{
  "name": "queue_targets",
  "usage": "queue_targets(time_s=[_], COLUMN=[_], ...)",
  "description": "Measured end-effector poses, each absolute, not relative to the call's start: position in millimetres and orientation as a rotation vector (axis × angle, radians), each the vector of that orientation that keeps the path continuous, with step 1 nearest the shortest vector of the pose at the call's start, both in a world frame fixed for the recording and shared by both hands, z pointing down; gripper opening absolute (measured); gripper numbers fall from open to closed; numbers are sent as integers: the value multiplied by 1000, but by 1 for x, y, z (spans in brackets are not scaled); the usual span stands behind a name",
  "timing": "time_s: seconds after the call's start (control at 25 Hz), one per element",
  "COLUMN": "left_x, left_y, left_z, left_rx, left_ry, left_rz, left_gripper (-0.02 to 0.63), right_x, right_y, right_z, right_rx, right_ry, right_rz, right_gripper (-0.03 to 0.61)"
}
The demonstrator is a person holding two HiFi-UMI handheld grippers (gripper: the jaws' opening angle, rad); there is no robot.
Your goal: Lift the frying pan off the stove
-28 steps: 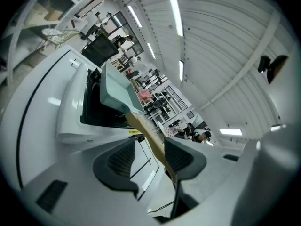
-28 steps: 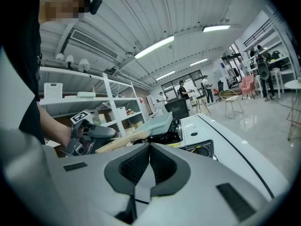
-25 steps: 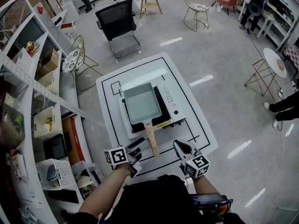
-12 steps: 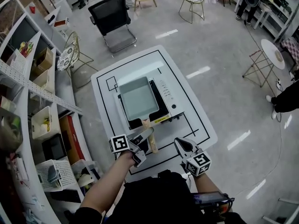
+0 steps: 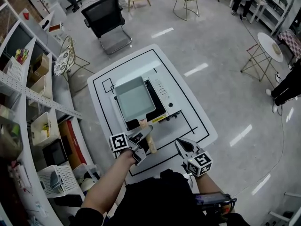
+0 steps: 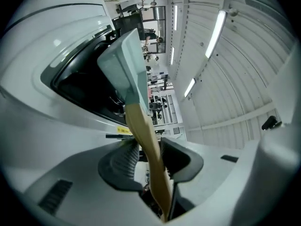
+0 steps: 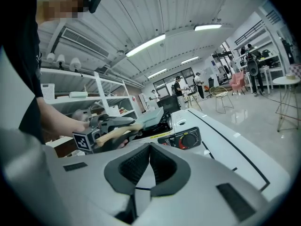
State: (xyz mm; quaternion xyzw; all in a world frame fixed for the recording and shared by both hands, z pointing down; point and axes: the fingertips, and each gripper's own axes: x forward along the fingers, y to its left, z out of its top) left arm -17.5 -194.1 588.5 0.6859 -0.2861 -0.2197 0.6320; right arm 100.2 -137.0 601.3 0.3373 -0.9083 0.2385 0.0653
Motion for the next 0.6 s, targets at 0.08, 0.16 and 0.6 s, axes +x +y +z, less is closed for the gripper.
queue_targets(time_s=[0.08,0.16,0.6], left_x=[-17,-16,-25], left_y=[-193,-192,-187], left_z=[588,587,585], left_rx=[1564,1556,1564], left_ry=[-658,-656,-614], left_rz=[-480,-470,-491], left_gripper=[137,133,124], right_x=[101,102,99], right_y=[-136,-134,-130], right_z=[601,603,609], right_rx=[1024,1022,1021], right_ry=[-2739,-2738,-2735], right_rz=[726,728,737], right_gripper=[26,26,26])
